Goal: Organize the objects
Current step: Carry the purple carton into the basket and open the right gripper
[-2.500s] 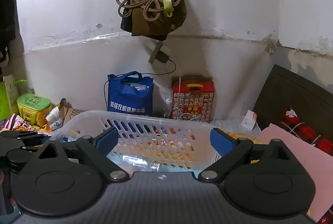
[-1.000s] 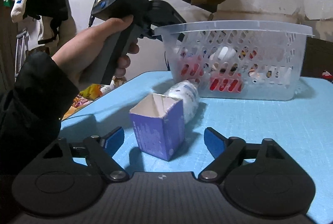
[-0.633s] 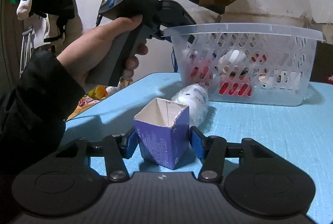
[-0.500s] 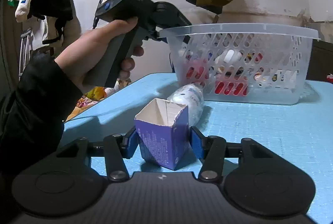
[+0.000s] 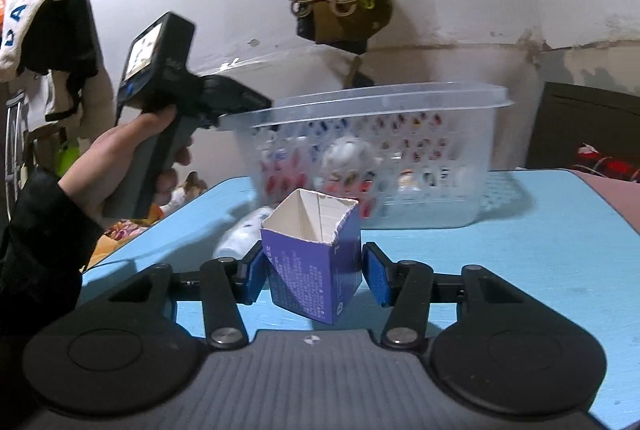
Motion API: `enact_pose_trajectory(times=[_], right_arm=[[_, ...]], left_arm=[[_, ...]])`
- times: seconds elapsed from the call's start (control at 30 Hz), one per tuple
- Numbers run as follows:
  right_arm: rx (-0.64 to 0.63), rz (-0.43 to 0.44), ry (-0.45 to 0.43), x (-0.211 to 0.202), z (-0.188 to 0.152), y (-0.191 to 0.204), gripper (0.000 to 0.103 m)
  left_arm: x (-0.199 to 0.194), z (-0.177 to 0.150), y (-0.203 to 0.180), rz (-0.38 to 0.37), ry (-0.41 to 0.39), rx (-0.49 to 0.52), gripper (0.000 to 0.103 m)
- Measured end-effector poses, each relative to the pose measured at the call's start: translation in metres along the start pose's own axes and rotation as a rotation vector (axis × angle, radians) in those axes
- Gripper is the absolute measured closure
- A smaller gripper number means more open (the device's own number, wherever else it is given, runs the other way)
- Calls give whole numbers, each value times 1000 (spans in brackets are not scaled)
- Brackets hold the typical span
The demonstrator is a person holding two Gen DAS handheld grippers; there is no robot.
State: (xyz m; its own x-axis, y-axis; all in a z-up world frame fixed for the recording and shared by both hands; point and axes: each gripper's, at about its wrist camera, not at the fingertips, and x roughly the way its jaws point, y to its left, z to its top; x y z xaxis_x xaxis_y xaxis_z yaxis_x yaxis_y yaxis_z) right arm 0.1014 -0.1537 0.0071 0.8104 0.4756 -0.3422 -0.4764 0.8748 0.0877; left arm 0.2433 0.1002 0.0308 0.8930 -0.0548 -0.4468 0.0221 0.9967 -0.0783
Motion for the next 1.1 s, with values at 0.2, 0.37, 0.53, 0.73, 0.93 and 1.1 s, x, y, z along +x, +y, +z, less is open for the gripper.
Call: enact_pose_trajectory(times=[0.2, 0.37, 0.53, 0.73, 0.93, 1.1], right_arm=[[7, -25, 2, -7, -1, -13, 49], [29, -18, -12, -15, 10, -23, 49], [43, 10, -50, -23, 42, -33, 49], [-17, -4, -73, -9, 118, -40, 49], [41, -9, 46, 65, 192, -66, 49], [33, -55, 175, 127, 202, -78, 46]], left_arm=[[0, 0, 0, -1, 0, -1, 67], [0, 0, 0, -1, 0, 0, 67], [0, 0, 0, 1, 0, -1, 67], [0, 0, 0, -2, 2, -2, 67], [0, -1, -1, 3, 4, 1, 67], [1, -1, 1, -2, 3, 1, 67]])
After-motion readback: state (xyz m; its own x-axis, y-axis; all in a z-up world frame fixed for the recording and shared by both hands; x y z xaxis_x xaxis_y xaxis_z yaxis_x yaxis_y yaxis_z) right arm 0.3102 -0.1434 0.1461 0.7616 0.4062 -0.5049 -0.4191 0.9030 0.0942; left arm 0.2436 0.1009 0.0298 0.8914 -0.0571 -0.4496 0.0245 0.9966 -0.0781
